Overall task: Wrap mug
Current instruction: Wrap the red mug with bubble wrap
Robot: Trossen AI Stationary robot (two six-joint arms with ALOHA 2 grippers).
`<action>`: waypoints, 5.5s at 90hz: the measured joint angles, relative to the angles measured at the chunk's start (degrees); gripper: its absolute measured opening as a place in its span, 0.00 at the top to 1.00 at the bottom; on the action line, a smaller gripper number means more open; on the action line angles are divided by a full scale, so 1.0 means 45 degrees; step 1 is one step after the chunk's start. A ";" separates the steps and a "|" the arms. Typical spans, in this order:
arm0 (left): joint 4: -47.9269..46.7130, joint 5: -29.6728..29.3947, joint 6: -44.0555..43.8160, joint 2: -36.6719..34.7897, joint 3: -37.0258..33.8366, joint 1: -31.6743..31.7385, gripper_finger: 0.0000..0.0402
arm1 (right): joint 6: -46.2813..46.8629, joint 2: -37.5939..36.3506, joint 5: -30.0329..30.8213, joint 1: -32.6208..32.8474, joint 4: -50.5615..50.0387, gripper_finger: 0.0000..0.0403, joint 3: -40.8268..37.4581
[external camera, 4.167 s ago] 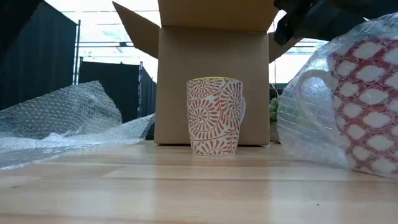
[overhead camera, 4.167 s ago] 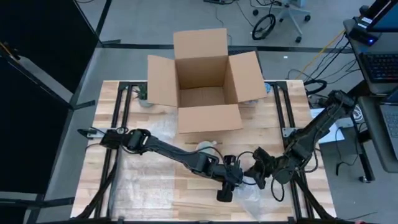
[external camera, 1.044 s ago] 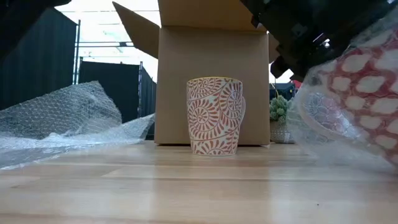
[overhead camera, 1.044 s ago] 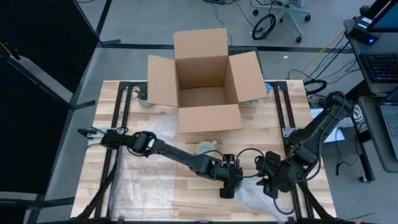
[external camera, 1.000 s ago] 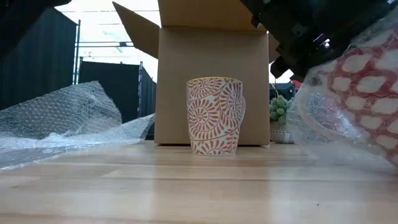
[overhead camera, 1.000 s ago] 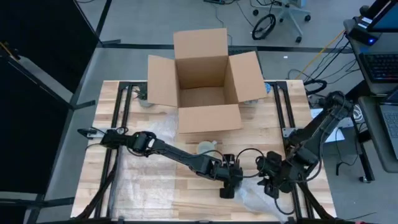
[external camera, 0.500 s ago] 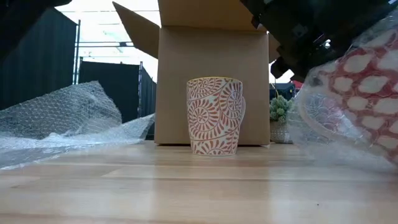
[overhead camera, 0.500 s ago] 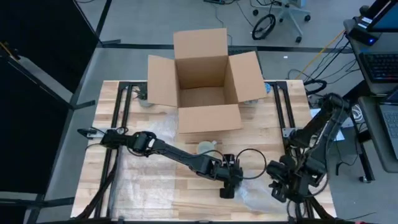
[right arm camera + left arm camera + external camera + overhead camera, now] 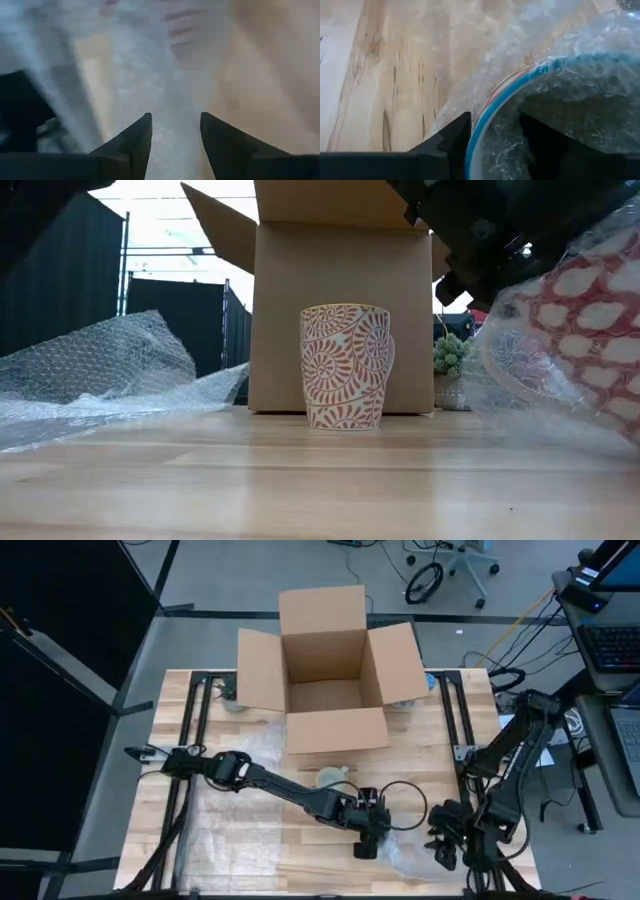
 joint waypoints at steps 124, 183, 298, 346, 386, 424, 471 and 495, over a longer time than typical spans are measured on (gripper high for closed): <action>0.0952 0.0672 0.0566 0.0102 0.1209 -0.0129 0.64 | -0.2763 0.0134 0.1643 -0.1239 -0.3532 1.00 0.2246; 0.1156 0.0873 0.0695 0.0102 0.1209 -0.0044 0.64 | 0.0018 -0.0581 -0.0463 -0.4148 -0.7928 0.49 0.2386; 0.0903 0.0908 0.0636 0.0107 0.1200 -0.0073 0.64 | 0.0648 -0.0578 -0.2160 -0.6269 -0.1268 0.98 -0.4052; 0.0889 0.0889 0.0662 0.0117 0.1195 -0.0073 0.64 | -0.1000 -0.0563 -0.1495 -0.6222 -0.6480 1.00 -0.0190; -0.0842 0.0442 0.0072 -0.0826 0.1190 -0.0339 0.64 | -0.2114 -0.0583 -0.1327 -0.6142 -0.6789 1.00 0.1002; -0.2402 -0.2442 -0.1611 -0.0849 0.1044 -0.2181 0.64 | -0.2229 -0.0588 -0.0877 -0.6125 -0.6864 1.00 0.1002; -0.3893 -0.3407 -0.2680 -0.0987 0.0522 -0.2938 0.64 | -0.1710 -0.0597 -0.0703 -0.5573 -0.6762 1.00 0.1007; -0.3764 -0.3978 -0.3424 -0.1053 -0.0281 -0.3156 0.64 | -0.1293 -0.0597 -0.0694 -0.5212 -0.6757 1.00 0.1007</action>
